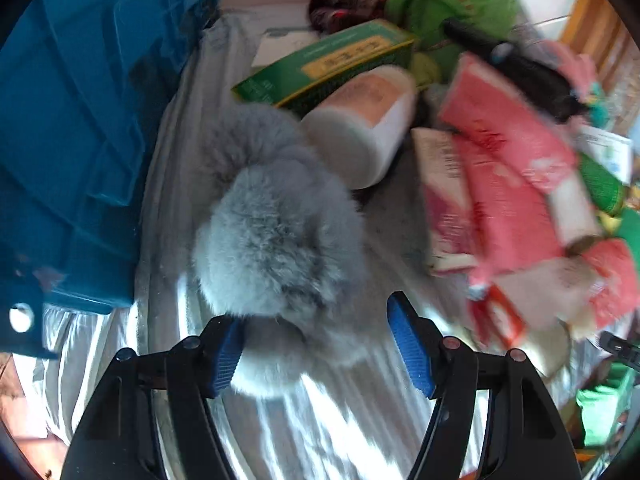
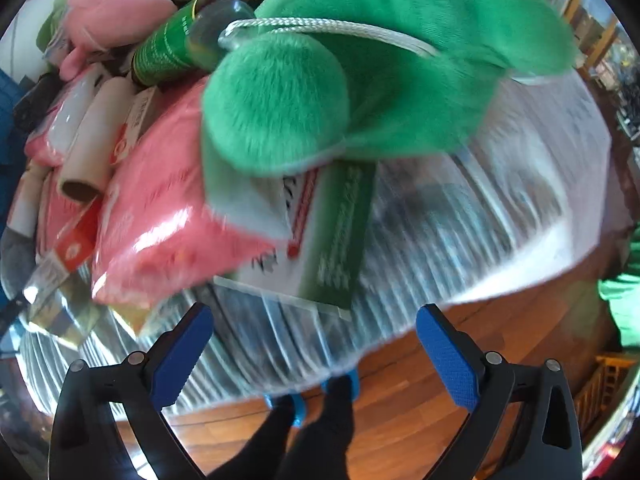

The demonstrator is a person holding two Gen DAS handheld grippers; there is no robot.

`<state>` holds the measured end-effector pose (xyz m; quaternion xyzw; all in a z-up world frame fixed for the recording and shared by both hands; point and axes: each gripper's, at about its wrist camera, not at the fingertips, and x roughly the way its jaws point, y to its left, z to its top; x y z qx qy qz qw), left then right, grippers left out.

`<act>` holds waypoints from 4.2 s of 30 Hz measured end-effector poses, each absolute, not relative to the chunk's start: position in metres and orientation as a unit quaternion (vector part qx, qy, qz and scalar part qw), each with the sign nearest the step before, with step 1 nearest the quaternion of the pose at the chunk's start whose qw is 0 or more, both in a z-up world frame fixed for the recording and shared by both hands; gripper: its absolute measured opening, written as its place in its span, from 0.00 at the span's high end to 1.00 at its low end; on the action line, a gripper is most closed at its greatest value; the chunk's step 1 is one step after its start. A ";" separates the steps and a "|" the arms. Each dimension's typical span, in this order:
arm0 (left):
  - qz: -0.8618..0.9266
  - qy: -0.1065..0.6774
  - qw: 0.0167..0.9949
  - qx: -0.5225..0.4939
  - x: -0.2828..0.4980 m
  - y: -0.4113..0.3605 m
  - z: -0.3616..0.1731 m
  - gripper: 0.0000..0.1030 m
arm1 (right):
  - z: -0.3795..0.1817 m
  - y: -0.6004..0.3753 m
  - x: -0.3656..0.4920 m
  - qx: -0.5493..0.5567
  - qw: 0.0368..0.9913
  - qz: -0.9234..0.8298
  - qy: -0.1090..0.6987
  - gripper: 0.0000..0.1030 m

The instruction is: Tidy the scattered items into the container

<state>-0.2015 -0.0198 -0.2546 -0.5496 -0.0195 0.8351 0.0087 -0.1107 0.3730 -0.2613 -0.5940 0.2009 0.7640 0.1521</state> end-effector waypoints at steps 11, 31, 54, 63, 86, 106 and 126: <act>0.841 -0.033 -0.041 -0.538 -0.203 -0.022 -0.285 0.09 | -0.275 0.372 -0.113 -0.552 0.146 0.797 0.196 0.00; 0.849 -0.018 -0.018 -0.527 -0.211 0.011 -0.264 0.07 | -0.212 0.356 -0.115 -0.525 0.104 0.805 0.256 0.00; 0.878 -0.031 0.020 -0.477 -0.183 0.006 -0.189 0.14 | -0.229 0.341 -0.147 -0.533 0.071 0.809 0.236 0.07; 0.831 -0.033 -0.033 -0.555 -0.235 0.002 -0.254 0.14 | -0.238 0.342 -0.146 -0.539 0.071 0.806 0.233 0.04; 0.856 0.037 0.064 -0.511 -0.160 0.014 -0.214 0.78 | -0.159 0.277 -0.143 -0.464 0.034 0.885 -0.003 0.41; 0.837 0.014 -0.003 -0.548 -0.218 0.033 -0.248 0.14 | -0.201 0.269 -0.180 -0.519 0.033 0.854 0.006 0.08; 0.892 0.001 0.079 -0.444 -0.178 0.035 -0.163 0.97 | -0.122 0.253 -0.175 -0.407 0.038 0.912 -0.040 0.40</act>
